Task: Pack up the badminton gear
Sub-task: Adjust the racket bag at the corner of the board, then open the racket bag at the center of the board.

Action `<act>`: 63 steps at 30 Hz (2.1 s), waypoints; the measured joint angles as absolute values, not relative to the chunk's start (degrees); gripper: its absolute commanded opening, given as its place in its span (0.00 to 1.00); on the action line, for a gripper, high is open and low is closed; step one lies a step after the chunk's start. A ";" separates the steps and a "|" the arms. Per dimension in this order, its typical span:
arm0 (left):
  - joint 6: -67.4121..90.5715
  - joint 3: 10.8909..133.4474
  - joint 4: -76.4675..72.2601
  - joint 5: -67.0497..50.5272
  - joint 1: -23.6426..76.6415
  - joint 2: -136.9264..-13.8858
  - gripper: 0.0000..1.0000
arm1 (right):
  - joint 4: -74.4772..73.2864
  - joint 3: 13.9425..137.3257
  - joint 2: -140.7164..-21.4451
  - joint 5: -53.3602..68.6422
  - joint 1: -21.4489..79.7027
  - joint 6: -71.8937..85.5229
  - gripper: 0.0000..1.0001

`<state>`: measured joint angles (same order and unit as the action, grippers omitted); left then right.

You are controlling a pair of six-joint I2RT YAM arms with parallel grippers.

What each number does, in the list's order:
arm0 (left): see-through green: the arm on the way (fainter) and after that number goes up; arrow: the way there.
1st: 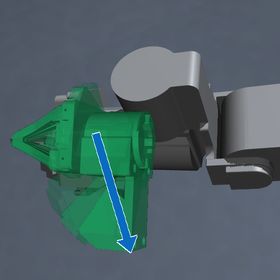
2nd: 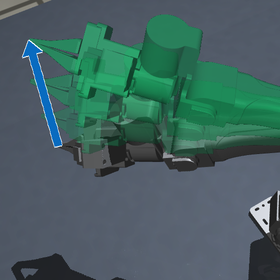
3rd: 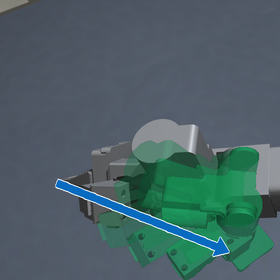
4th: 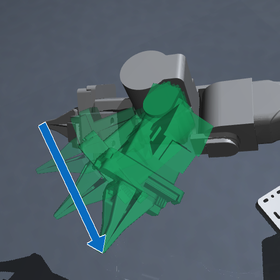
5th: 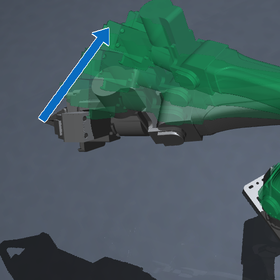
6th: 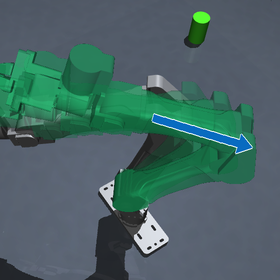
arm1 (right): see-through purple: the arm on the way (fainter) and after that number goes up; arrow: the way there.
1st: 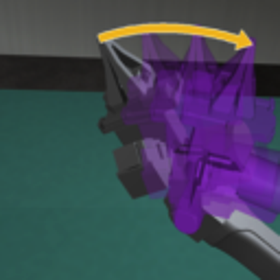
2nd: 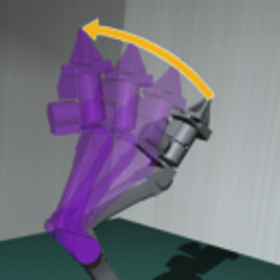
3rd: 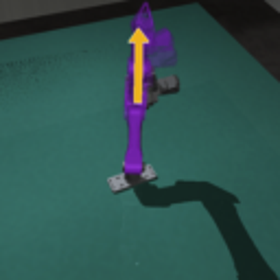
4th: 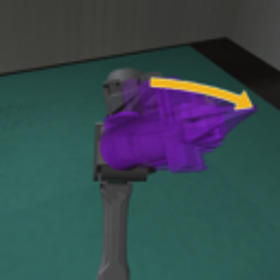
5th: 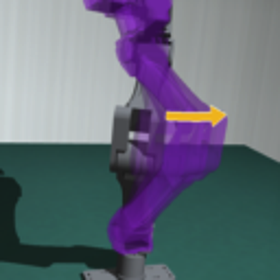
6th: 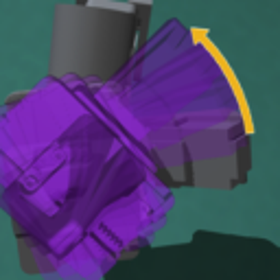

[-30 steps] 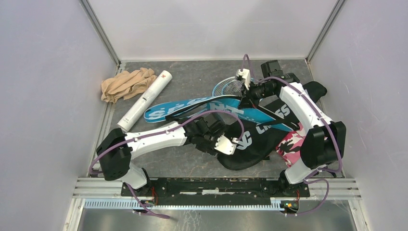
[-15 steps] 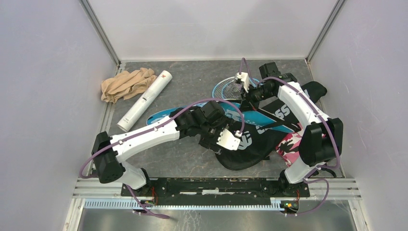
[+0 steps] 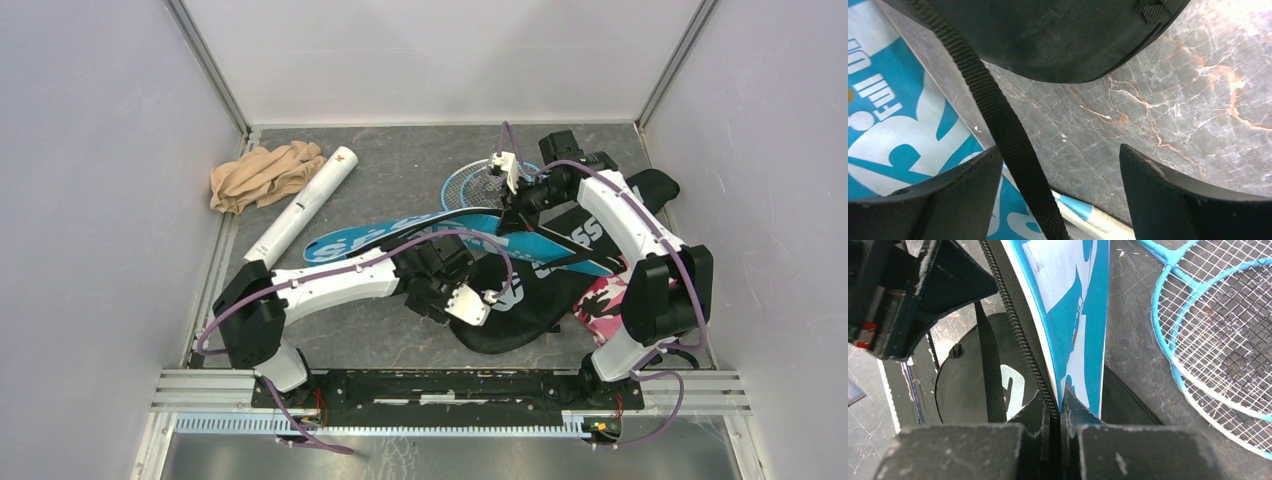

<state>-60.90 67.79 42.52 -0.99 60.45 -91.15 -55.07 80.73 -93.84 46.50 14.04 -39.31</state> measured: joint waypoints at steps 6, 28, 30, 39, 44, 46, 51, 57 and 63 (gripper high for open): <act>-61.56 67.85 43.66 4.99 60.45 -93.32 0.30 | -55.22 79.96 -93.80 46.48 13.74 -40.64 0.00; -52.01 90.02 52.58 -10.48 50.48 -84.18 0.02 | -61.21 71.57 -86.28 39.09 13.10 -49.17 0.75; -50.09 89.41 51.81 -12.08 49.60 -84.55 0.02 | -60.77 71.68 -85.49 38.22 13.10 -48.01 0.83; -41.36 89.38 50.43 -20.47 45.69 -88.73 0.02 | -58.72 79.77 -81.65 31.48 12.88 -42.37 0.90; -38.85 89.76 50.41 -24.12 45.43 -88.86 0.02 | -57.47 83.46 -79.15 28.08 12.19 -40.49 0.89; -37.34 90.15 50.39 -25.12 45.39 -89.12 0.02 | -57.54 83.53 -77.69 27.75 11.97 -40.47 0.87; -32.82 92.51 50.48 -28.38 44.82 -92.36 0.02 | -58.98 83.53 -73.52 28.47 11.92 -42.39 0.75; -23.64 97.12 50.72 -33.61 42.65 -99.15 0.02 | -64.27 82.91 -68.97 33.19 11.92 -48.84 0.61; -16.75 101.69 51.70 -39.68 39.86 -103.68 0.02 | -67.75 77.36 -64.62 37.52 11.94 -54.04 0.51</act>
<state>-16.75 101.69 51.70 -39.68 39.86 -103.68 -67.75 77.36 -64.62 37.52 11.94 -54.04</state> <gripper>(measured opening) 0.042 0.539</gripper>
